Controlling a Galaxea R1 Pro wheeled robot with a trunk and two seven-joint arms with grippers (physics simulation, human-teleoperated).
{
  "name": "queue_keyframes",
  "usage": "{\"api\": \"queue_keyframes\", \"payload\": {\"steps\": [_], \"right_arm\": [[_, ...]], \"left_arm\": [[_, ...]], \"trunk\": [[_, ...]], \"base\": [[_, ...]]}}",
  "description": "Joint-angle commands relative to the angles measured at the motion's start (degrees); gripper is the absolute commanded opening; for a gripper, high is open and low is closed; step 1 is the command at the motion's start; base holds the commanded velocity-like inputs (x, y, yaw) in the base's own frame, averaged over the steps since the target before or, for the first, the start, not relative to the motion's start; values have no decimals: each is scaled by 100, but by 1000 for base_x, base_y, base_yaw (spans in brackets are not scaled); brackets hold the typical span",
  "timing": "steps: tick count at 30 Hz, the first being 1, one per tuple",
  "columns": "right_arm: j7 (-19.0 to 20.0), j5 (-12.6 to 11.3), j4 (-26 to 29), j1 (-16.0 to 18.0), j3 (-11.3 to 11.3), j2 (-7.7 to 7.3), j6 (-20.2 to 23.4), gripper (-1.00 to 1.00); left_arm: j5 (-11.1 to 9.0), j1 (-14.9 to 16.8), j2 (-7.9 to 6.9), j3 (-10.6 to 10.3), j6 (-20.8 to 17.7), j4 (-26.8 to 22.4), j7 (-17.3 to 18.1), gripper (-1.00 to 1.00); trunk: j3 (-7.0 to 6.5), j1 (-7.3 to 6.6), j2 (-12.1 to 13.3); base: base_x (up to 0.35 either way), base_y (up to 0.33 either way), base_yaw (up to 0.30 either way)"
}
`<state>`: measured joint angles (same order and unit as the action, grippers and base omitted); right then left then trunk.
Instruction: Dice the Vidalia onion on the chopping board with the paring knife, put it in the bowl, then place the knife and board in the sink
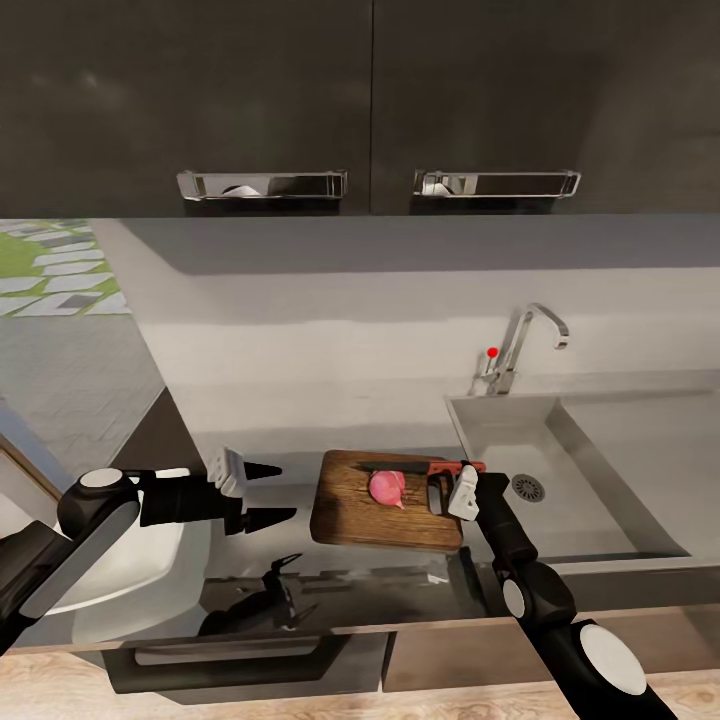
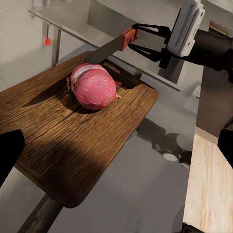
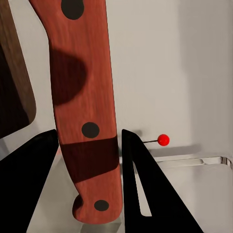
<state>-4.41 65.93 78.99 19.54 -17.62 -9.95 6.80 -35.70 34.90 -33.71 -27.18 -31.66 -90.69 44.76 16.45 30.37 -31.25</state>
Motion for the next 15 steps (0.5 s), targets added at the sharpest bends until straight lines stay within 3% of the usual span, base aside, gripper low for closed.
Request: {"api": "queue_keyframes", "payload": {"steps": [1, 15], "right_arm": [[-25, 60, 2, 6, -22, -7, 58, -100], [-25, 60, 2, 6, -22, -7, 58, -100]], "left_arm": [[-51, 8, -5, -11, -44, -3, -11, 100], [-45, 8, 5, -6, -40, -10, -11, 100]], "trunk": [[9, 2, -9], [9, 2, -9]], "base": [[0, 0, 0], [0, 0, 0]]}}
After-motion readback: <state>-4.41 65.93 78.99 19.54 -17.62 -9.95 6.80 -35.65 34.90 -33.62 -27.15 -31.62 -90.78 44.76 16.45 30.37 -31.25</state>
